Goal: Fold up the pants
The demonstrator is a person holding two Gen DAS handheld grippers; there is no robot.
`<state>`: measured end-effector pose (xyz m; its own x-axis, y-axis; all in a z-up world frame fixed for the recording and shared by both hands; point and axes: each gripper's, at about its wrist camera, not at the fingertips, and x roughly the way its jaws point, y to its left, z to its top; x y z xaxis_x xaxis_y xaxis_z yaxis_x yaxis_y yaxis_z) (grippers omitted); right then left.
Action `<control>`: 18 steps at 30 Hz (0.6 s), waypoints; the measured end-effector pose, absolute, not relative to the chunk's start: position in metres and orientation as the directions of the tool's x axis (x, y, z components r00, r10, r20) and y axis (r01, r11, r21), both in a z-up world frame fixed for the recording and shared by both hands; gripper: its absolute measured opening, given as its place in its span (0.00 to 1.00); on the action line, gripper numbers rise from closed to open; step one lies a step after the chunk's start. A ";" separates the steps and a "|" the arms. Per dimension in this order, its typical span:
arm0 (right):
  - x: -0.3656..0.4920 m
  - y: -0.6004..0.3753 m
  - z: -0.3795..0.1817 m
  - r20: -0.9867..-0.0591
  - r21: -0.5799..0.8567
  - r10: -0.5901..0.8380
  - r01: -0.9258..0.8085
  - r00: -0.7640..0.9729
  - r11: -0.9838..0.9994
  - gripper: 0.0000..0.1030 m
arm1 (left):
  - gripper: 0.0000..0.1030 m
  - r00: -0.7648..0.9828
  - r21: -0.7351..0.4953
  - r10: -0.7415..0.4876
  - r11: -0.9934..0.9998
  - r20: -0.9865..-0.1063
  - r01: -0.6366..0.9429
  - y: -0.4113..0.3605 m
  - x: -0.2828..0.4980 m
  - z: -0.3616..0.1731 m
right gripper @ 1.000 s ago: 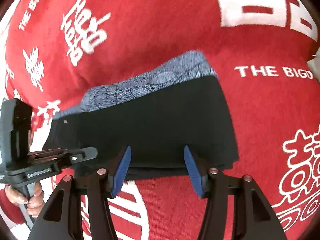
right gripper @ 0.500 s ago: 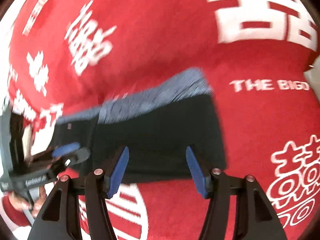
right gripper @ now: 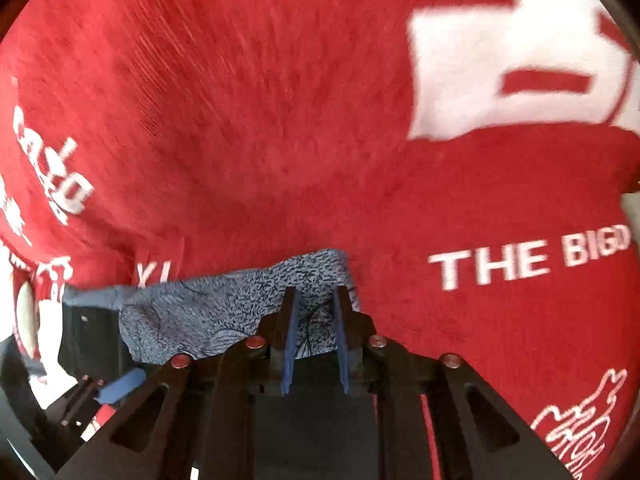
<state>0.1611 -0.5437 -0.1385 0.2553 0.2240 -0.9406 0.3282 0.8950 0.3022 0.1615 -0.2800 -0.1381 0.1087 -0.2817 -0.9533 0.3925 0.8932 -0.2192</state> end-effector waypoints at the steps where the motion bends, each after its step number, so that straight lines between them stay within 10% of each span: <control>1: 0.162 -0.545 -0.140 -0.940 0.310 0.235 0.328 0.248 0.893 0.22 | 0.59 0.111 -0.216 -0.281 0.891 -0.953 0.399 -0.279 0.158 -0.140; 6: 0.152 -0.563 -0.140 -0.928 0.346 0.273 0.317 0.253 0.883 0.48 | 0.59 0.124 -0.200 -0.277 0.880 -0.953 0.430 -0.280 0.153 -0.141; 11: 0.150 -0.574 -0.156 -0.862 0.501 0.433 0.312 0.263 0.807 0.50 | 0.59 0.138 -0.193 -0.281 0.873 -0.950 0.448 -0.278 0.149 -0.143; 14: 0.156 -0.574 -0.162 -0.875 0.482 0.423 0.326 0.236 0.814 0.27 | 0.59 0.134 -0.183 -0.270 0.872 -0.954 0.453 -0.284 0.144 -0.142; 18: 0.145 -0.583 -0.159 -0.886 0.459 0.387 0.375 0.255 0.805 0.20 | 0.59 0.107 -0.208 -0.280 0.875 -0.954 0.437 -0.290 0.154 -0.141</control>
<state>0.1452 -0.5826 -0.1592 0.2550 0.3866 -0.8863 0.3751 0.8053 0.4592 0.1539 -0.2902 -0.1411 0.1073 -0.2804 -0.9539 0.4371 0.8750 -0.2080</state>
